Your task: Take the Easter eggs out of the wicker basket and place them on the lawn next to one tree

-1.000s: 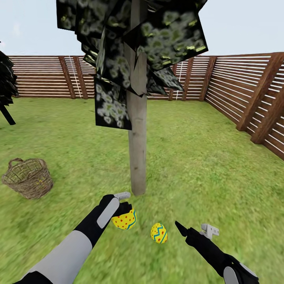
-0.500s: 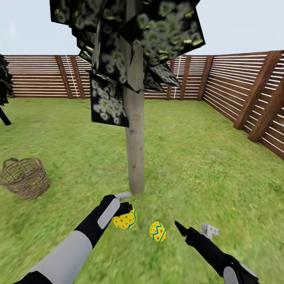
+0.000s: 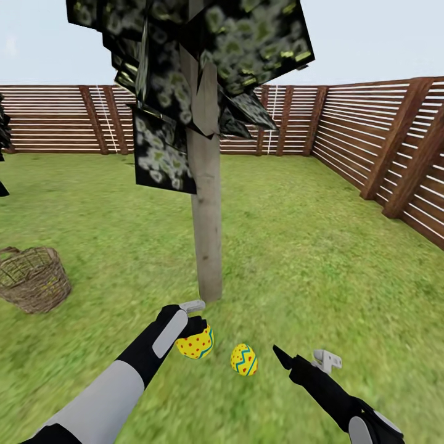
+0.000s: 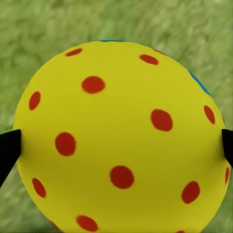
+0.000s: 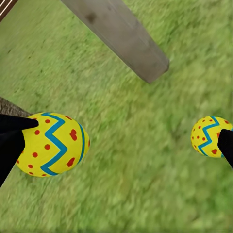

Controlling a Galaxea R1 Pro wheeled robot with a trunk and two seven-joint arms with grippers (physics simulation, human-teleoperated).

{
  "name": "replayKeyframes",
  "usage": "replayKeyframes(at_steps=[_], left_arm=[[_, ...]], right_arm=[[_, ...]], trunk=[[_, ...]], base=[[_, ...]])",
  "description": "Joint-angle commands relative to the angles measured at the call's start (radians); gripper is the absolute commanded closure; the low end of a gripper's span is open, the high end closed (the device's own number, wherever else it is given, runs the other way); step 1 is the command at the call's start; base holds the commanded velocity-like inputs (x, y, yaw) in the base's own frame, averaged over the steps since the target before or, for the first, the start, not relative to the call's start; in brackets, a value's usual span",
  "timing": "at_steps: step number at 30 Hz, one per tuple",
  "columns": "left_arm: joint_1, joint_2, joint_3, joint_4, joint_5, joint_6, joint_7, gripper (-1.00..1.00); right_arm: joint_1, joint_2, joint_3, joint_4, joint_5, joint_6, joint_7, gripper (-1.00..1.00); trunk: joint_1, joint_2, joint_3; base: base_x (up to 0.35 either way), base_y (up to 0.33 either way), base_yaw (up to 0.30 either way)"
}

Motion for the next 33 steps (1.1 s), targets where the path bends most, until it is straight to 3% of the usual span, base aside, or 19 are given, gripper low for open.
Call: replayKeyframes(at_steps=[1,17,19,21,23,27,33], left_arm=[[-0.001,0.001,-0.003,-0.001,0.01,0.0,0.011,1.0],[0.0,0.005,-0.017,0.0,0.009,-0.01,0.011,1.0],[0.001,0.005,-0.018,0.0,0.009,-0.012,0.011,1.0],[0.001,0.005,-0.018,0.0,0.009,-0.013,0.011,1.0],[0.001,0.005,-0.018,-0.001,0.009,-0.013,0.011,1.0],[0.001,0.005,-0.018,-0.001,0.009,-0.013,0.011,1.0],[0.001,0.005,-0.018,-0.001,0.009,-0.018,0.011,1.0]], right_arm=[[0.0,0.001,-0.002,-0.001,-0.006,0.008,0.003,-1.0],[0.003,0.001,-0.005,-0.002,-0.007,0.003,0.017,-1.0],[0.006,-0.001,-0.037,-0.003,-0.007,-0.01,0.106,-1.0],[0.009,-0.001,-0.122,-0.004,-0.007,-0.01,0.288,-1.0],[0.009,-0.001,-0.156,-0.004,-0.007,-0.003,0.365,-1.0],[0.009,-0.003,-0.177,-0.004,-0.007,0.004,0.417,-1.0],[0.009,-0.002,-0.178,-0.004,-0.007,0.008,0.425,-1.0]], trunk=[[0.004,-0.008,-0.004],[0.065,-0.12,-0.054],[0.073,-0.134,-0.06],[0.081,-0.148,-0.067],[0.088,-0.162,-0.073],[0.104,-0.19,-0.085],[0.127,-0.232,-0.104]], base=[[0.0,0.0,0.0],[0.0,0.0,0.0],[0.0,0.0,0.0],[0.0,0.0,0.0],[0.0,0.0,0.0],[0.0,0.0,0.0],[0.0,0.0,0.0]])
